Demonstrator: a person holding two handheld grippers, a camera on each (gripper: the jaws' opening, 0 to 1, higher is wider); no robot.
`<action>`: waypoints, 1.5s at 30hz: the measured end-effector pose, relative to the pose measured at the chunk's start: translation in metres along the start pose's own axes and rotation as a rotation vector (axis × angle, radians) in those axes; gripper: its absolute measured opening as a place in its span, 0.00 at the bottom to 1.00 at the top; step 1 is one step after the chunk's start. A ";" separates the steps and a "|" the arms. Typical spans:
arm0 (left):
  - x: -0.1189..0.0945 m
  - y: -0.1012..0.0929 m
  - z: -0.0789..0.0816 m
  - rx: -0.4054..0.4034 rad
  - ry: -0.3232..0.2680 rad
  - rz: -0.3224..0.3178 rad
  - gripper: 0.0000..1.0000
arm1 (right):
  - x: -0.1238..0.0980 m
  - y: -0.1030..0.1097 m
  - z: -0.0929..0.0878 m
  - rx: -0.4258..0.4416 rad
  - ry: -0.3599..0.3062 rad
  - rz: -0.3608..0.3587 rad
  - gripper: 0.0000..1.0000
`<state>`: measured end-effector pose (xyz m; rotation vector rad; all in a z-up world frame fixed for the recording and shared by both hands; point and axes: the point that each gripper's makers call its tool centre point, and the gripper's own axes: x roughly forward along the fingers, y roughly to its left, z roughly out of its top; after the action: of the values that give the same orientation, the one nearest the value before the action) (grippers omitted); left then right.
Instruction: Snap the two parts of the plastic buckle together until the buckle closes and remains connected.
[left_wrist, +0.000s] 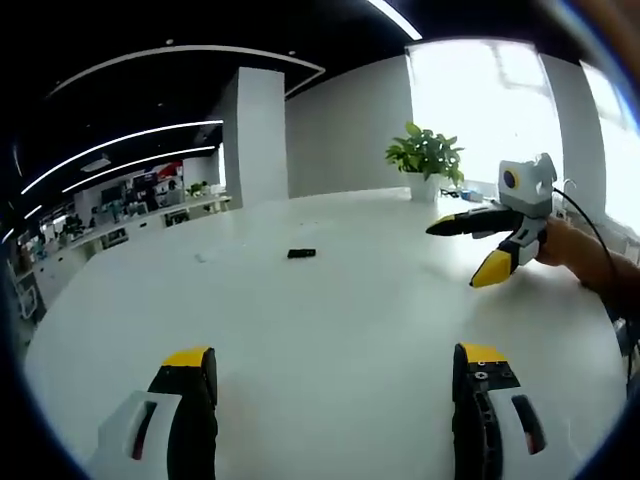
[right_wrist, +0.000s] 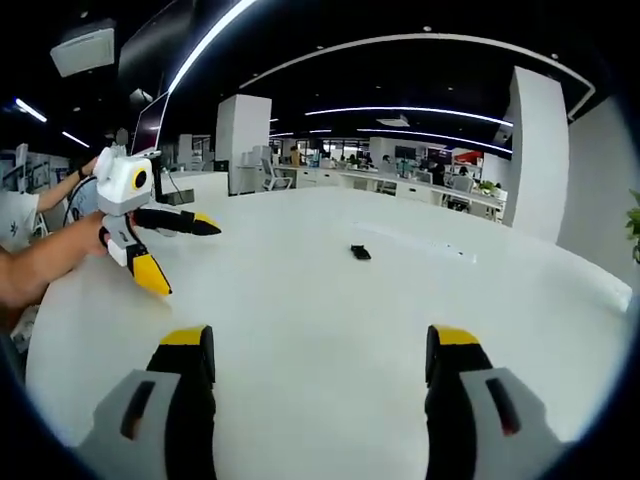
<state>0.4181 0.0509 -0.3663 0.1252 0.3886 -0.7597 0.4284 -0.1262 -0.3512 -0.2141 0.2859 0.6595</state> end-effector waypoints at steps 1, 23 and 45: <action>0.000 0.001 0.001 -0.002 -0.004 -0.001 1.00 | -0.002 0.002 -0.001 -0.005 -0.001 -0.003 0.87; 0.004 0.011 0.011 0.006 -0.046 0.001 0.99 | -0.011 0.011 0.004 -0.038 -0.032 -0.030 0.83; -0.001 0.007 0.009 0.009 -0.047 0.009 0.99 | -0.019 0.005 0.015 0.045 -0.110 -0.029 0.92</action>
<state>0.4243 0.0543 -0.3579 0.1175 0.3402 -0.7542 0.4138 -0.1291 -0.3311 -0.1383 0.1917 0.6336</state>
